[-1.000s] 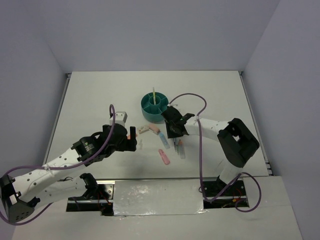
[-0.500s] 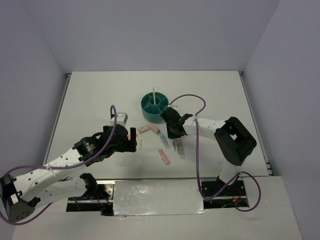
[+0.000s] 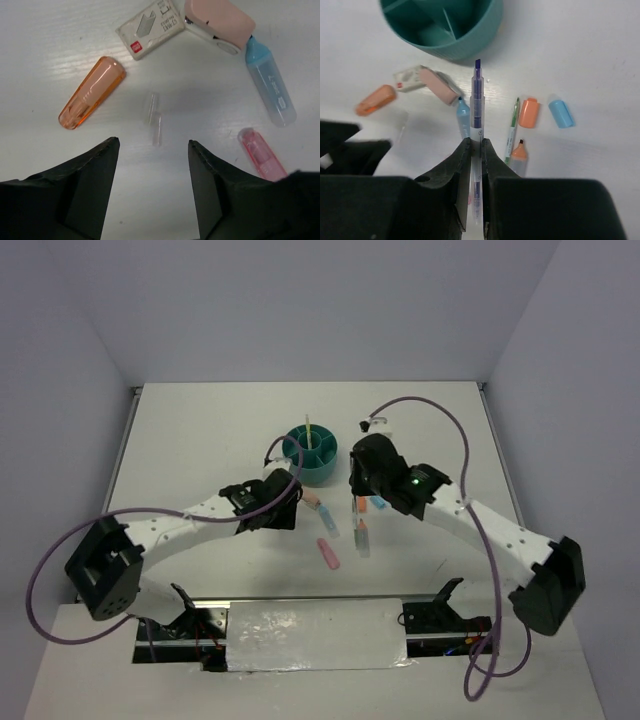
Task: Sort the stationery into containers
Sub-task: Pick up the pen from the center of the board, then close the pen cap on the pen.
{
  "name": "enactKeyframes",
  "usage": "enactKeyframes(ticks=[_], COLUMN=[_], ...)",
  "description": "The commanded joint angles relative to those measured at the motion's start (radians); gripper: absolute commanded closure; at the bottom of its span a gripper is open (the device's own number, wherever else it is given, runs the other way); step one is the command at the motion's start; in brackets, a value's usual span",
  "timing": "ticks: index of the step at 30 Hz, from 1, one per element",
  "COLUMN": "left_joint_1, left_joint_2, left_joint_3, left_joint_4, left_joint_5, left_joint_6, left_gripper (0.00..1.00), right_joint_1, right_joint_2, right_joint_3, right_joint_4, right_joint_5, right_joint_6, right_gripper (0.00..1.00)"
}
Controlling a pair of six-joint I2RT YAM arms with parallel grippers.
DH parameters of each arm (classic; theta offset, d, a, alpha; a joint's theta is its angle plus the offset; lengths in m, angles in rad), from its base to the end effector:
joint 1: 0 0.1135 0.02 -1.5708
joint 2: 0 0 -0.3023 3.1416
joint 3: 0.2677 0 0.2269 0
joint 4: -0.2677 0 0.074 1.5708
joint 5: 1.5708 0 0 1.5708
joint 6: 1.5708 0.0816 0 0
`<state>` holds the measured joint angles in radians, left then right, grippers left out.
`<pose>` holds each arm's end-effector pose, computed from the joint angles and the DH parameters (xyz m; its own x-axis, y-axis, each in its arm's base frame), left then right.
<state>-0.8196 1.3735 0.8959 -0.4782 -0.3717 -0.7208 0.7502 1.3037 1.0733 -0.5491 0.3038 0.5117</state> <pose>0.2054 -0.1765 0.2401 -0.7738 -0.0723 -0.6292 0.0362 0.9868 -0.1579 0.2178 0.1696 0.3068 -0.6907 -0.0050 -0.7231 -0.1797 0.9698 0.1649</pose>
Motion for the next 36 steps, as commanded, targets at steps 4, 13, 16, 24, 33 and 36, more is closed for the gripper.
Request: enactKeyframes(ticks=[4,13,16,24,33,36], left_joint_1=[0.075,0.1,0.102,0.102,0.102,0.102], left_joint_2=[0.137,0.223,0.248,0.305,0.343,0.331], left_joint_3=[0.098,0.095,0.094,0.095,0.087,0.072], left_joint_4=[0.05,0.087,0.09,0.115,0.122,0.121], left_joint_5=[0.022,0.088,0.09,0.09,0.059,0.053], left_joint_6=[0.043,0.077,0.08,0.08,0.061,0.052], left_gripper=[0.33,0.46,0.52,0.53,0.62,0.74], right_joint_1=[0.018,0.028,0.029,0.043,0.07,0.074], right_joint_2=[-0.158,-0.218,-0.219,-0.227,-0.23,-0.241], right_joint_3=[-0.024,-0.041,-0.044,-0.062,-0.058,-0.058], right_joint_4=[-0.094,-0.092,-0.087,-0.066,-0.071,-0.071], right_joint_5=[0.004,-0.012,-0.019,-0.031,-0.019,-0.019], right_joint_6=[-0.035,-0.05,-0.052,-0.064,-0.068,-0.067], right_gripper=[1.0,1.0,1.0,1.0,1.0,1.0])
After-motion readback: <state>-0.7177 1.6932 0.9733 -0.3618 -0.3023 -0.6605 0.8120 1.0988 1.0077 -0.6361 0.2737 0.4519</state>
